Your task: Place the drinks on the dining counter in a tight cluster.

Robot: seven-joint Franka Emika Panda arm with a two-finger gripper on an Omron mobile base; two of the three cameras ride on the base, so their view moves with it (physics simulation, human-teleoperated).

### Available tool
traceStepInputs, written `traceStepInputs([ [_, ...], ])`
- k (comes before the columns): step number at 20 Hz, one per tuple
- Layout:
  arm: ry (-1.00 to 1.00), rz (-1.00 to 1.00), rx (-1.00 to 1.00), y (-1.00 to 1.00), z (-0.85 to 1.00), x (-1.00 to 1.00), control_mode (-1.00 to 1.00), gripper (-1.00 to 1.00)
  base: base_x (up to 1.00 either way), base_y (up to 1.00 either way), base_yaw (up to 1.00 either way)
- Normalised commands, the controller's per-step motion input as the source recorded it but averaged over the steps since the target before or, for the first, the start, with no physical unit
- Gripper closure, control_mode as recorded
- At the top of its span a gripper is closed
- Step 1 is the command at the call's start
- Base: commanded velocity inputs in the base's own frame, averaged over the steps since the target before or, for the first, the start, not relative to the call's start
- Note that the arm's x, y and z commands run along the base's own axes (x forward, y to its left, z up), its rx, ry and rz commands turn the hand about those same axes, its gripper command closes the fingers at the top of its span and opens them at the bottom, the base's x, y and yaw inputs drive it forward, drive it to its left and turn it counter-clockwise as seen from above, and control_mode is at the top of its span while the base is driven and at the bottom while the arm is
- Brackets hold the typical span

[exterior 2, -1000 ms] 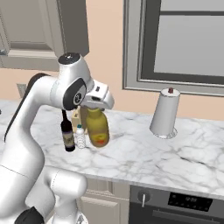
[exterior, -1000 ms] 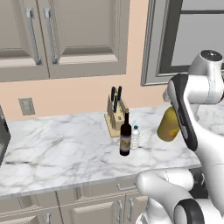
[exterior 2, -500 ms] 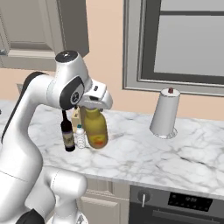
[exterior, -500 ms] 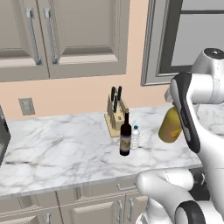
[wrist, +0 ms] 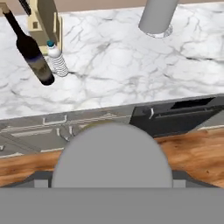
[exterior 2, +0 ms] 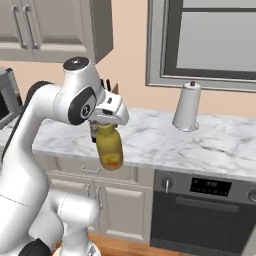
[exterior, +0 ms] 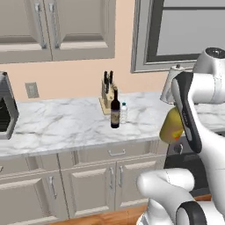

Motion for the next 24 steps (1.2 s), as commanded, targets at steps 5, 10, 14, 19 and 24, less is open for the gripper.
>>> traceStepInputs([
  [5, 0.00, 0.00, 0.00, 0.00, 0.00, 0.00, 1.00, 1.00, 0.07, 0.03, 0.93],
  [10, 0.00, 0.00, 0.00, 0.00, 0.00, 0.00, 1.00, 1.00, 0.04, 0.00, 0.96],
  [14, 0.00, 0.00, 0.00, 0.00, 0.00, 0.00, 1.00, 1.00, 0.02, 0.01, 0.92],
  [19, 0.00, 0.00, 0.00, 0.00, 0.00, 0.00, 1.00, 1.00, 0.06, 0.10, 0.91],
  [24, 0.00, 0.00, 0.00, 0.00, 0.00, 0.00, 1.00, 1.00, 0.00, 0.16, 0.90],
])
